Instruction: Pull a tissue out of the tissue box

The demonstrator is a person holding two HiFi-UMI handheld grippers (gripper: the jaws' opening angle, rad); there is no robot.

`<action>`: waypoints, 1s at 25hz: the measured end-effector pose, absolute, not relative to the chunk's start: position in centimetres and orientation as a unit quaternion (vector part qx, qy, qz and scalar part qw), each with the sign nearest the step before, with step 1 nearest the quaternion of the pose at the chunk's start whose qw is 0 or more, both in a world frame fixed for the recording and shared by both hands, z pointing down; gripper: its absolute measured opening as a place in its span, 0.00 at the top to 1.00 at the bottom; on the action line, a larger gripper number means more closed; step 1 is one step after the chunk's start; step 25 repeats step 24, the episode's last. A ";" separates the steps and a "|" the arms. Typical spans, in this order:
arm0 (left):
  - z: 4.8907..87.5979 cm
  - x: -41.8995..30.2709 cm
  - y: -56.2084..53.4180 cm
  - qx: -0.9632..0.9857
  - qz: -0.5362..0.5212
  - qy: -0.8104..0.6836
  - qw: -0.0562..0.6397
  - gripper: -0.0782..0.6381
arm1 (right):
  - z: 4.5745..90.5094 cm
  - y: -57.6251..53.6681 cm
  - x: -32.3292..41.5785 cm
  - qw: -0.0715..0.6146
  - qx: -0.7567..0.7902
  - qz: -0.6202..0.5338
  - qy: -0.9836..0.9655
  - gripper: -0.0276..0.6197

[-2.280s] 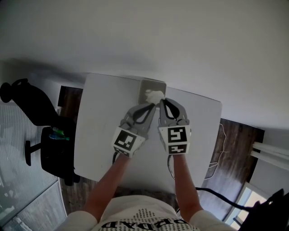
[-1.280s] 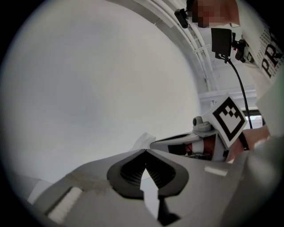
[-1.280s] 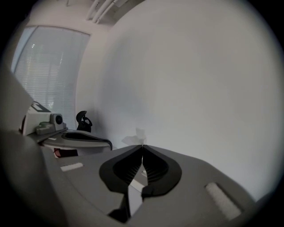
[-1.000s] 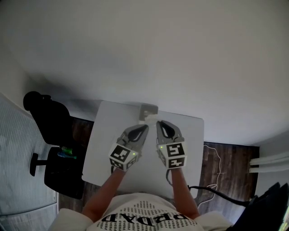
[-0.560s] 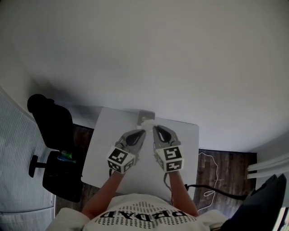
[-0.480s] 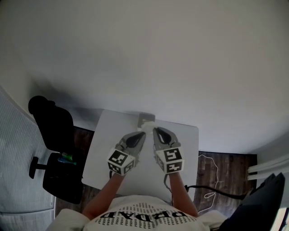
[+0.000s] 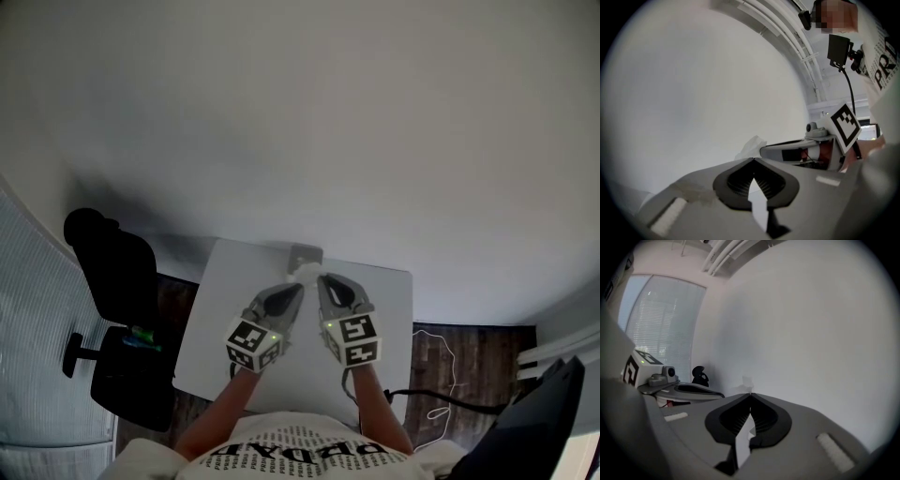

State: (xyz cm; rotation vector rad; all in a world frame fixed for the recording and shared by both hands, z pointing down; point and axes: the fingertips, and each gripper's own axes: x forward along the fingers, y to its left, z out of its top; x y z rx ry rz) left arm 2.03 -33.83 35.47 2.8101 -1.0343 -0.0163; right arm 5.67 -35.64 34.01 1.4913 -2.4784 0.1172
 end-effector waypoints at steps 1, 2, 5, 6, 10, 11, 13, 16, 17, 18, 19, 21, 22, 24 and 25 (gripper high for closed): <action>35.4 2.1 -33.8 0.936 -0.006 -0.344 0.073 0.90 | 34.1 -35.6 5.7 0.126 0.511 0.041 -0.849 0.94; 35.4 2.1 -33.8 0.936 -0.006 -0.344 0.073 0.90 | 34.1 -35.5 5.6 0.127 0.511 0.043 -0.849 0.94; 35.5 2.2 -33.7 0.936 -0.004 -0.344 0.073 0.90 | 34.2 -35.5 5.8 0.127 0.512 0.043 -0.848 0.94; 35.5 2.2 -33.6 0.936 -0.004 -0.345 0.073 0.90 | 34.3 -35.4 5.9 0.127 0.513 0.043 -0.848 0.94; 35.7 2.2 -33.5 0.936 -0.003 -0.343 0.074 0.90 | 34.4 -35.4 6.1 0.126 0.516 0.044 -0.846 0.94; 35.7 2.2 -33.4 0.937 -0.003 -0.343 0.074 0.90 | 34.4 -35.3 6.1 0.125 0.516 0.046 -0.846 0.94; 35.7 2.3 -33.3 0.937 -0.002 -0.342 0.074 0.90 | 34.7 -35.2 6.5 0.130 0.518 0.049 -0.844 0.94; 35.7 2.4 -33.5 0.937 -0.004 -0.342 0.075 0.90 | 34.9 -35.4 6.8 0.138 0.521 0.048 -0.841 0.94; 35.7 2.3 -33.6 0.937 -0.005 -0.342 0.076 0.90 | 34.7 -35.5 6.6 0.137 0.521 0.047 -0.841 0.94; 35.8 2.3 -33.7 0.937 -0.005 -0.342 0.077 0.90 | 34.6 -35.6 6.4 0.136 0.519 0.046 -0.843 0.94; 35.8 2.2 -33.7 0.936 -0.006 -0.343 0.078 0.90 | 34.5 -35.7 6.2 0.135 0.517 0.045 -0.844 0.94; 36.0 2.0 -33.6 0.935 -0.006 -0.345 0.079 0.90 | 34.6 -35.6 6.0 0.136 0.513 0.046 -0.846 0.94; 36.0 1.9 -33.5 0.934 -0.006 -0.347 0.080 0.90 | 34.6 -35.5 6.0 0.137 0.512 0.046 -0.847 0.94; 36.1 1.9 -33.3 0.933 -0.005 -0.351 0.082 0.90 | 34.7 -35.3 6.0 0.139 0.510 0.047 -0.848 0.94; 36.1 1.9 -33.3 0.933 -0.005 -0.351 0.082 0.90 | 34.7 -35.3 6.0 0.139 0.510 0.047 -0.848 0.94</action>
